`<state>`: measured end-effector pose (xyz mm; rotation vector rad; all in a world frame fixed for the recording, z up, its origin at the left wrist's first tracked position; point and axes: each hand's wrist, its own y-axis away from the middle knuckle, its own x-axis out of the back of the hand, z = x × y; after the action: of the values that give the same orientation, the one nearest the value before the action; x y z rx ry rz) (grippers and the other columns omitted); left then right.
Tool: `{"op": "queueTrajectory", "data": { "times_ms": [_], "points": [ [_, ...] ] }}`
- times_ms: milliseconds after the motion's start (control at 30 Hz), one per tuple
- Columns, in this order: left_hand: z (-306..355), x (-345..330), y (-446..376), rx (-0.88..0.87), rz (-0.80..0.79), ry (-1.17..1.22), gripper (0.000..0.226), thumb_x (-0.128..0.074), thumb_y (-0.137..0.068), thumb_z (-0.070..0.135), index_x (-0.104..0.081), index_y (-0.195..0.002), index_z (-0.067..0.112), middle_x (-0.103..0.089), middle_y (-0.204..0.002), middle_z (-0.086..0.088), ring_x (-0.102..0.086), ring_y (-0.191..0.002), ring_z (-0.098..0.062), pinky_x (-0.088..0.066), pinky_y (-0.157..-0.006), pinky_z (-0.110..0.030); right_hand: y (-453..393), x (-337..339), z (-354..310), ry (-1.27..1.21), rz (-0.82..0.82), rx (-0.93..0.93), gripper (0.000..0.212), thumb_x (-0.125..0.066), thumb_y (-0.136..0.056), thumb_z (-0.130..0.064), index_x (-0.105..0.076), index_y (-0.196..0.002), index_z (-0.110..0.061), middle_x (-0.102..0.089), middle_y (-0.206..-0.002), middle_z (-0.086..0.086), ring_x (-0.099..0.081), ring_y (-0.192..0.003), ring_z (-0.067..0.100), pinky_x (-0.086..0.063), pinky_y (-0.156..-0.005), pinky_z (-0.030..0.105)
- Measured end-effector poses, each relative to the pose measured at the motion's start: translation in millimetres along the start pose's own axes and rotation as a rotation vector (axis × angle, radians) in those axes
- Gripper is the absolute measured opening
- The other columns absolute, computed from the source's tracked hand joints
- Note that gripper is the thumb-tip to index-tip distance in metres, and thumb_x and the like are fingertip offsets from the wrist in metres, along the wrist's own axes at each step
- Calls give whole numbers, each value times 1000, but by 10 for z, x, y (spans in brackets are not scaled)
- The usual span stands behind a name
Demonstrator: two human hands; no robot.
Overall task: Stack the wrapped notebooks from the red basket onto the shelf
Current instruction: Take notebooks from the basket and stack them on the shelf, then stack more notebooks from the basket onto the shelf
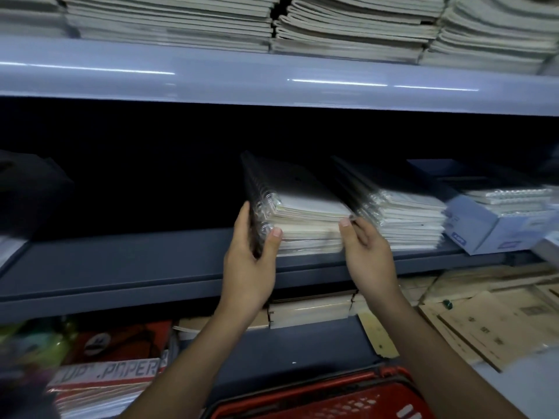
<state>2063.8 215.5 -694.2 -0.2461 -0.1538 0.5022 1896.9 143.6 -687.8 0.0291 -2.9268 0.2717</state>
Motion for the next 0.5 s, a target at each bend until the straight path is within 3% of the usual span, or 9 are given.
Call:
{"op": "queueTrajectory", "data": {
  "times_ms": [67, 133, 200, 267, 333, 433, 500],
  "points": [
    [114, 58, 83, -6, 3, 22, 70, -61, -96, 33, -24, -155, 32, -46, -131, 43, -47, -121, 20, -39, -108, -12, 110, 57, -42, 25, -8, 6, 58, -55, -98, -44, -47, -147, -14, -60, -138, -2, -56, -126, 9, -43, -102, 19],
    [132, 130, 266, -20, 104, 95, 59, -62, -97, 25, -37, -150, 24, -53, -146, 5, -53, -129, 0, -43, -112, -28, 321, 158, -44, 39, 20, 19, 56, -56, -99, -40, -47, -146, -11, -60, -139, 4, -56, -128, 13, -44, -106, 23],
    [48, 180, 574, -89, 241, 227, 34, -58, -99, 14, -54, -133, 17, -66, -127, -15, -66, -116, -16, -53, -101, -37, 625, 282, 34, 50, 92, 42, 47, -55, -101, -33, -50, -142, -11, -61, -132, 0, -58, -120, 8, -46, -99, 16],
    [-160, 197, 1038, -73, 317, 261, 21, -53, -99, 4, -61, -114, 16, -72, -106, -17, -71, -98, -26, -58, -83, -38, 1008, 413, 253, 111, 168, 60, 34, -54, -102, -31, -58, -131, -13, -64, -116, -6, -60, -104, -2, -47, -88, 9],
    [-496, 202, 1521, -5, 294, 199, 27, -51, -95, 1, -65, -98, 23, -72, -92, -12, -70, -87, -23, -57, -72, -33, 1384, 537, 600, 206, 136, 30, 23, -54, -102, -29, -64, -118, -16, -65, -102, -11, -58, -93, -12, -43, -77, 4],
    [-1169, 166, 2084, 180, 107, -61, 30, -57, -90, 4, -68, -85, 32, -71, -89, -7, -68, -86, -19, -55, -82, -38, 1928, 627, 1292, 323, -76, -238, 24, -56, -101, -30, -68, -107, -9, -72, -94, -1, -64, -85, -5, -48, -78, 13],
    [-1592, 142, 2267, 330, -14, -262, 24, -61, -87, -6, -71, -87, 16, -72, -92, -9, -68, -90, -21, -53, -94, -40, 2192, 608, 1701, 437, -173, -439, 31, -59, -98, -31, -72, -95, -3, -75, -88, 11, -70, -87, 19, -50, -81, 29]
  ]
}}
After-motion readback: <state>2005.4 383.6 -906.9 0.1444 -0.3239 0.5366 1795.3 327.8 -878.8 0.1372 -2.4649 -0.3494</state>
